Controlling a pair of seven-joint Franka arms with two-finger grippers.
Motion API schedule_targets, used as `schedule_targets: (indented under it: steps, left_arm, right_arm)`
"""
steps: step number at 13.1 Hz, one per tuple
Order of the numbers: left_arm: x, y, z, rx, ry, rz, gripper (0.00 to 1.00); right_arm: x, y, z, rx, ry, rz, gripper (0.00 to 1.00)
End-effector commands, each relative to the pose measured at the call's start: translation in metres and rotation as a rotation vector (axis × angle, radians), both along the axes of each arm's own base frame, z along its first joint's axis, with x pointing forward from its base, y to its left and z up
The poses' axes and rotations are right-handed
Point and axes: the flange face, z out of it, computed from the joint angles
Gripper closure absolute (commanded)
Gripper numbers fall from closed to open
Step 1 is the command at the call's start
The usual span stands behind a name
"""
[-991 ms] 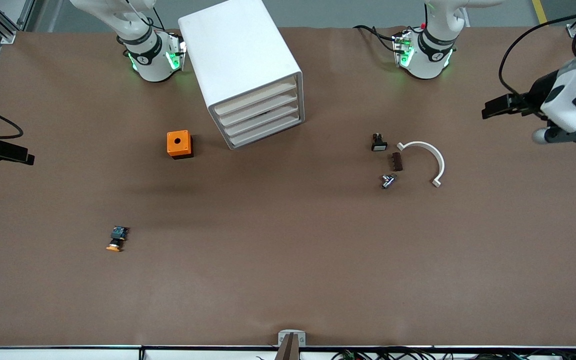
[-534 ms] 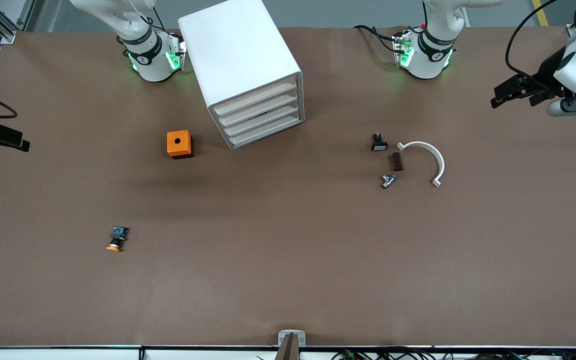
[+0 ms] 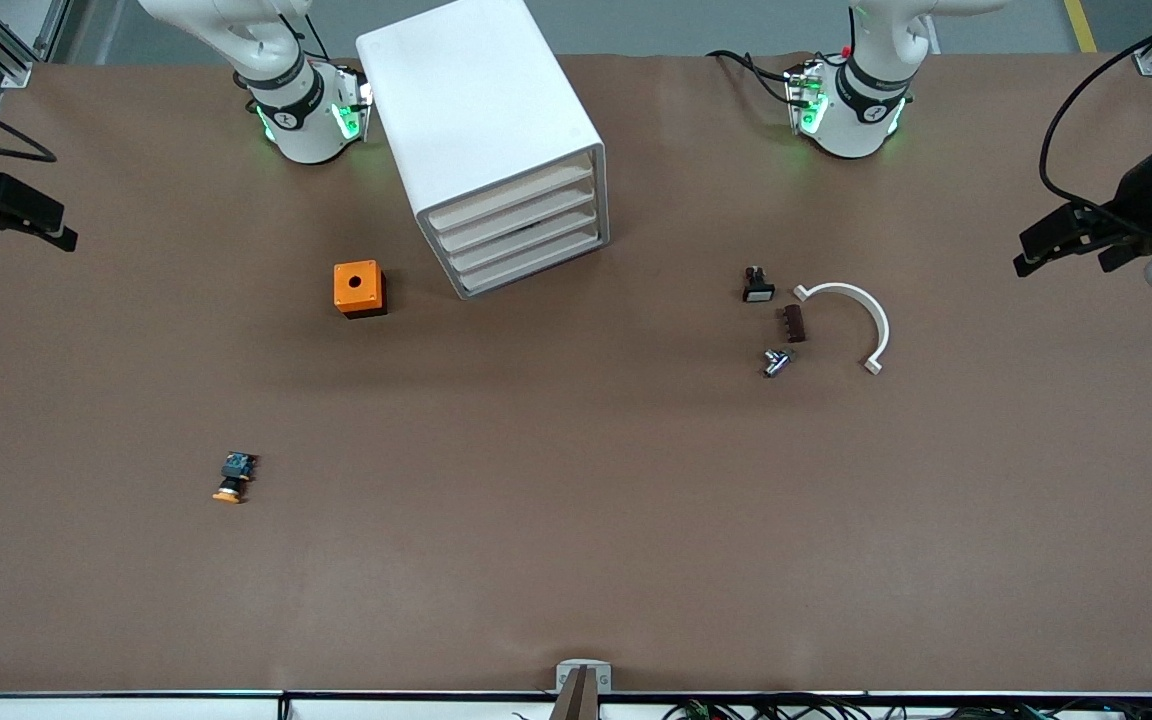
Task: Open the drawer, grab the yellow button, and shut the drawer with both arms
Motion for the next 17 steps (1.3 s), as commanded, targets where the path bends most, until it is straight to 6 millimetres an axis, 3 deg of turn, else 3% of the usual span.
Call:
schedule_targets:
  steps: [1,6,9,17]
  left_arm:
    - [-0.003,0.004,0.012,0.025,0.005,-0.04,0.0]
    - [-0.005,0.003,0.015,0.026,0.002,-0.042,0.0]
    - [-0.005,-0.001,0.015,0.026,0.002,-0.036,0.0]
    - [-0.006,0.001,0.024,0.024,-0.015,-0.036,0.0]
  right_arm:
    - [-0.016,0.009,0.002,-0.019,-0.017,0.017,0.0]
    - [-0.026,0.006,0.004,-0.015,-0.022,0.011,0.0]
    - [-0.024,-0.007,0.004,-0.013,-0.031,-0.014,0.0]
    - [-0.024,0.001,0.004,-0.014,-0.031,0.0,0.0]
